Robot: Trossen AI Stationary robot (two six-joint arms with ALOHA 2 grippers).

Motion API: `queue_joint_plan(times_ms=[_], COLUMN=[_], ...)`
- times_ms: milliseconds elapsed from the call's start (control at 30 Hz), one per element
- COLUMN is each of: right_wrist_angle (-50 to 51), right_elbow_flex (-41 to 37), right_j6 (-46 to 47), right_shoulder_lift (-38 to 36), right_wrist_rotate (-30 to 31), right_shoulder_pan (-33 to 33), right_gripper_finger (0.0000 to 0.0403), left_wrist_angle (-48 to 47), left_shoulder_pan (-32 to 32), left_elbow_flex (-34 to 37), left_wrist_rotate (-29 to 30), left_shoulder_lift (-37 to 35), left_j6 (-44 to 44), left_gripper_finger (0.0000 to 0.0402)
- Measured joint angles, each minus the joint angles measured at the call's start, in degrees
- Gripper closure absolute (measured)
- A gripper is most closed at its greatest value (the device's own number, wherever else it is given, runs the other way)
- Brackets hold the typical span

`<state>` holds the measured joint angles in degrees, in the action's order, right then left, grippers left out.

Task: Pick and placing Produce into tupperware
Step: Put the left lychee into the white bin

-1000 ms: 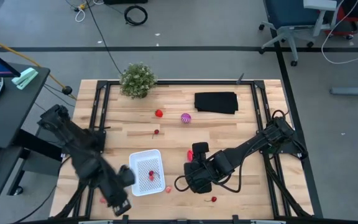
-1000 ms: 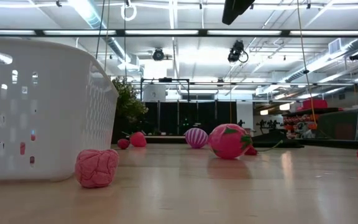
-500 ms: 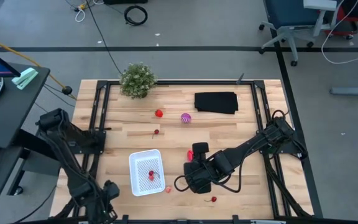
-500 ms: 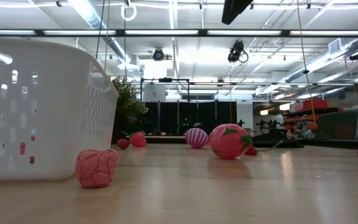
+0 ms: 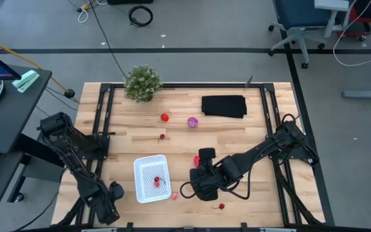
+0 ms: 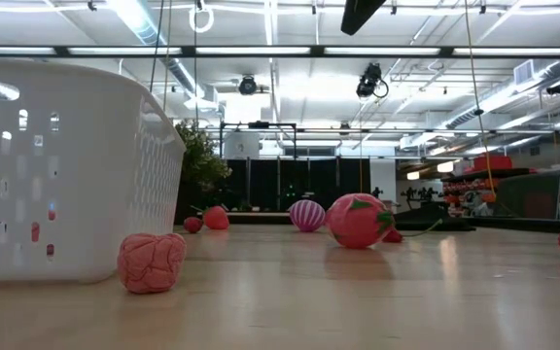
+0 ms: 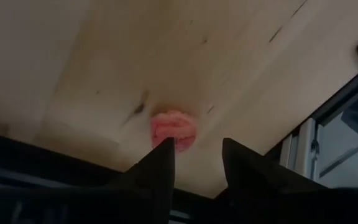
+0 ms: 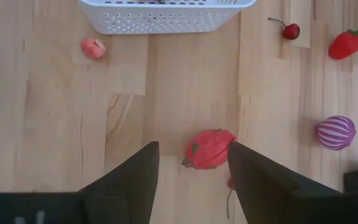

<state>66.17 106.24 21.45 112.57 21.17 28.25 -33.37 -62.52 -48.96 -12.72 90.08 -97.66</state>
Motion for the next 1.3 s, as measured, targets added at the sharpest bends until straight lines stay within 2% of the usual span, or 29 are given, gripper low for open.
queue_joint_plan(times_ms=[633,700,1100,1300], right_wrist_angle=[-0.2,-0.2,-0.4,-0.4], right_elbow_flex=[0.0,0.0,0.0,0.0], right_j6=[-0.2,-0.2,-0.2,-0.2], right_shoulder_lift=[0.0,0.0,0.0,0.0], right_wrist_rotate=[0.0,0.0,0.0,0.0], right_shoulder_pan=[-0.8,-0.7,-0.7,-0.7], right_gripper_finger=[0.0203,0.0203,0.0203,0.0203], left_wrist_angle=[-1.6,-2.5,-2.7,-2.1], left_shoulder_pan=[0.0,0.0,0.0,0.1], left_elbow_flex=[1.6,1.7,1.8,1.7], left_wrist_rotate=[0.9,2.5,2.6,-1.6], left_shoulder_lift=[-0.1,0.1,0.0,0.0], left_j6=[1.2,1.0,-0.5,-0.1], left_gripper_finger=[0.0238,0.0241,0.0302,0.0293])
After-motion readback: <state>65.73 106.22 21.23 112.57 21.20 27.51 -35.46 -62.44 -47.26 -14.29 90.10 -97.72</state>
